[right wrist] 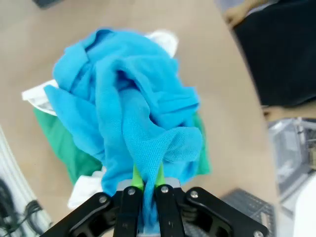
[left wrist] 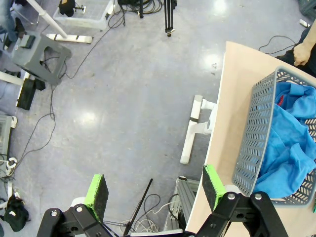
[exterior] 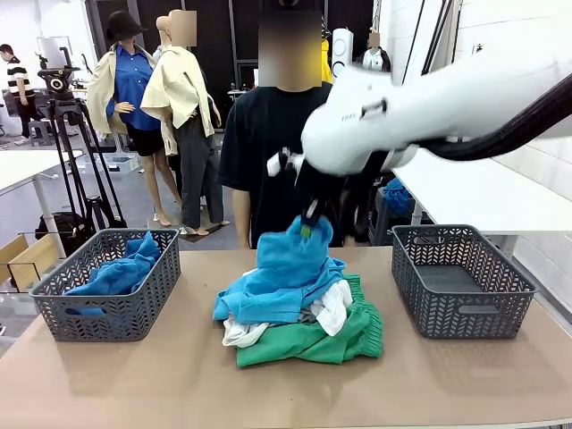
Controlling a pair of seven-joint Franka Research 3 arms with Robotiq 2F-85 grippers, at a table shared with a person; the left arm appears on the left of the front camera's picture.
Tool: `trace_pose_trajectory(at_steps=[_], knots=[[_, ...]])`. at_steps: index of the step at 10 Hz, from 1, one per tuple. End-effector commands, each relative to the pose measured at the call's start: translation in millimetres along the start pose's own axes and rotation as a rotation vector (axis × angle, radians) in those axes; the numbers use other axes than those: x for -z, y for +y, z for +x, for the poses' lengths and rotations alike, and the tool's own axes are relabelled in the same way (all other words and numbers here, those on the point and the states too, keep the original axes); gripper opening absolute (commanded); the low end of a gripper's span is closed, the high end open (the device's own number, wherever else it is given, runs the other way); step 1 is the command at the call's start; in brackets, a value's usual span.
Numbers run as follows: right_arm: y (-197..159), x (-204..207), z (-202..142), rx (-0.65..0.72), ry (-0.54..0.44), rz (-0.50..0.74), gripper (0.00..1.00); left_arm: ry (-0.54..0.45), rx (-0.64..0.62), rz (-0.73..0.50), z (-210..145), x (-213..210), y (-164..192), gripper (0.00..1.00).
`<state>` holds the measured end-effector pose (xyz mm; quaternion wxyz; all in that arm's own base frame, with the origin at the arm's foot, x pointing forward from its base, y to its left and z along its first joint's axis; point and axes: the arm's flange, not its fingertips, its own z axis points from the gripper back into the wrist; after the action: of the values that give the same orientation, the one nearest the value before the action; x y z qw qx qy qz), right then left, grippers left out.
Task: Sort the tops and bottoms.
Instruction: Lift clothes from the center of the table with your right hand.
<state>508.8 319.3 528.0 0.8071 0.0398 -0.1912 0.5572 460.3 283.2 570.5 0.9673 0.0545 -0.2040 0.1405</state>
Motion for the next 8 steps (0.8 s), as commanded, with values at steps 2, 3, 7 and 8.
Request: trace_pose_trajectory(at_steps=[2,3,7,8], knots=[[-31.2,-75.2,32.3,-0.106,-0.042,-0.02,0.0,-0.001,0.01,0.001,-0.6,-1.0,2.4,1.0],[-39.9,-109.1,46.3,-0.131,-0.045,-0.029,0.0,-0.001,0.01,0.001,-0.6,-1.0,2.4,1.0],[-67.8,-261.3,94.9,-0.037,-0.162,-0.217,0.0,-0.001,0.01,0.001,-0.6,-1.0,2.4,1.0],[-63.9,-291.8,104.5,-0.061,-0.187,-0.272,0.0,-0.001,0.01,0.001,-0.6,-1.0,2.4,1.0]])
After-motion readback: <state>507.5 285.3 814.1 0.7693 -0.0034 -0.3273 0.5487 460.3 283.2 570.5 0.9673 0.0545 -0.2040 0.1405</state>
